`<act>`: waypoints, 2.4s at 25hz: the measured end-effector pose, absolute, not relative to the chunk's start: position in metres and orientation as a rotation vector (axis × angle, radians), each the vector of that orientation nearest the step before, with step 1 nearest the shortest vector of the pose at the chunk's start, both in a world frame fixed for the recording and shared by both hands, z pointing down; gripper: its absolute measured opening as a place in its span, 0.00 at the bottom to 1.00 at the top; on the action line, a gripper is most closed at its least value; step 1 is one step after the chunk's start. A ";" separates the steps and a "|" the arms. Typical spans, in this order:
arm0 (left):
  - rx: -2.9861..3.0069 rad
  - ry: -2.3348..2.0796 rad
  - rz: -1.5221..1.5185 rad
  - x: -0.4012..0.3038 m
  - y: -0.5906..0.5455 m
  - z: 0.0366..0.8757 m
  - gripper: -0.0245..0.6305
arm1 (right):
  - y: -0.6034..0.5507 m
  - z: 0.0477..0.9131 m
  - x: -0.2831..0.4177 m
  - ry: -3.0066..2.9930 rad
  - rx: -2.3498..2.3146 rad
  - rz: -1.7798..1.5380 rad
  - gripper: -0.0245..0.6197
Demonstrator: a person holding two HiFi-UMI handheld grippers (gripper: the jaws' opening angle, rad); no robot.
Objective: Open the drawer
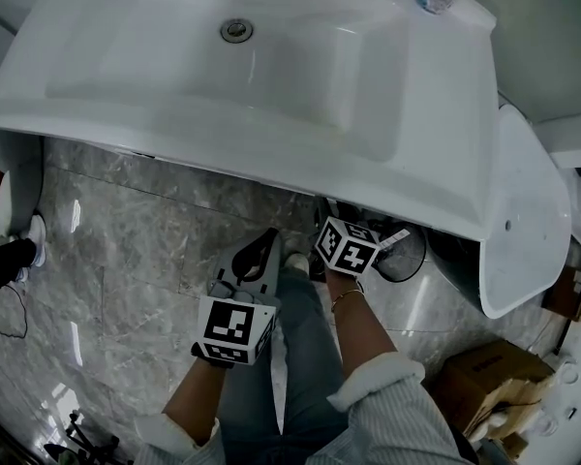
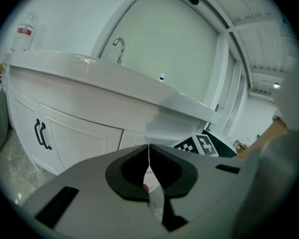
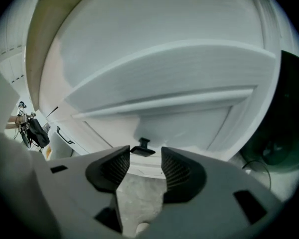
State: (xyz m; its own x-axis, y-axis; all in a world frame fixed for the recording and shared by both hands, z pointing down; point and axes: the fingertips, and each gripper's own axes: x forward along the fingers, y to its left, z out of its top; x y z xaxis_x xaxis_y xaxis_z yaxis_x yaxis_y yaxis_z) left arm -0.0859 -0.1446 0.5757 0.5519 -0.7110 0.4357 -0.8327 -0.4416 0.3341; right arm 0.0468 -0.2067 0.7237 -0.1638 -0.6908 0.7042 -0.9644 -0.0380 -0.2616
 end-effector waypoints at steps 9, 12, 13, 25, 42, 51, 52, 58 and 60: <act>2.277 -1.247 0.336 -0.094 -0.145 0.579 0.07 | -0.219 0.732 0.048 -1.824 1.788 1.097 0.33; 2.280 -1.243 0.341 -0.095 -0.146 0.579 0.07 | -0.220 0.736 0.047 -1.798 1.815 1.128 0.33; 2.286 -1.240 0.342 -0.095 -0.146 0.579 0.07 | -0.221 0.736 0.047 -1.789 1.826 1.130 0.34; 2.334 -1.207 0.373 -0.088 -0.139 0.577 0.07 | -0.220 0.735 0.044 -1.806 1.797 1.047 0.26; 2.281 -1.254 0.339 -0.095 -0.137 0.578 0.07 | -0.187 0.732 0.035 -1.812 1.794 1.098 0.26; 2.272 -1.263 0.338 -0.099 -0.133 0.578 0.07 | -0.159 0.732 0.027 -1.817 1.758 1.101 0.25; 2.268 -1.264 0.339 -0.099 -0.132 0.579 0.07 | -0.155 0.732 0.026 -1.815 1.755 1.107 0.26; 2.266 -1.256 0.344 -0.098 -0.124 0.580 0.07 | -0.136 0.731 0.020 -1.806 1.755 1.139 0.25; 2.263 -1.258 0.343 -0.098 -0.122 0.580 0.07 | -0.128 0.731 0.019 -1.806 1.748 1.142 0.25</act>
State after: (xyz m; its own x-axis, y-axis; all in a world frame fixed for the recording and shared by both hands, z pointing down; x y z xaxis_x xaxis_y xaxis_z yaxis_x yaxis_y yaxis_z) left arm -0.0980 -0.1217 0.5805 0.5356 -0.7111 0.4556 -0.8439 -0.4308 0.3197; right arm 0.0186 -0.1278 0.7308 -0.1555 -0.6450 0.7482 -0.9525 -0.1029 -0.2866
